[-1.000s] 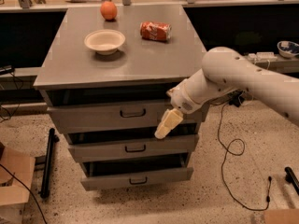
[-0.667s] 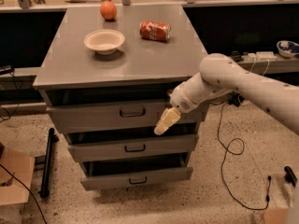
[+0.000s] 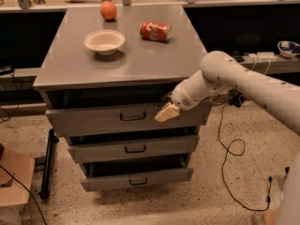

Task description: Open top drawer

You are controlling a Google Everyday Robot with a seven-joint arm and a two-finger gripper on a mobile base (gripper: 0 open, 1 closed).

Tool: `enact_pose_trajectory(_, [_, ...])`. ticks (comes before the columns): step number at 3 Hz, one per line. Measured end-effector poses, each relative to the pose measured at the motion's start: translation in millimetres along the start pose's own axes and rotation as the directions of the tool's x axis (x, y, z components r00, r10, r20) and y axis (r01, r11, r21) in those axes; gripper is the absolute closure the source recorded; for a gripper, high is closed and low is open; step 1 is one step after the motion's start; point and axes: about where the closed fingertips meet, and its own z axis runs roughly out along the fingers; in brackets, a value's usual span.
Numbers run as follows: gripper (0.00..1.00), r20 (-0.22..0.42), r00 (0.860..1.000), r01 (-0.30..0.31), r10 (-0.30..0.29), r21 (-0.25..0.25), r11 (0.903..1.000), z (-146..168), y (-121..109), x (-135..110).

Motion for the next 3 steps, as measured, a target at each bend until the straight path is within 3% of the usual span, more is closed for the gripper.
enact_pose_trajectory(1, [0.73,0.0,1.0,0.0,0.0,0.0,1.0,-4,0,-3])
enact_pose_trajectory(2, [0.96,-0.038,0.994,0.103,-0.106,-0.081,0.9914,-3,39,-15])
enact_pose_trajectory(3, [0.0,-0.038,0.994,0.103,-0.106,-0.081,0.9914,-3,39,-15])
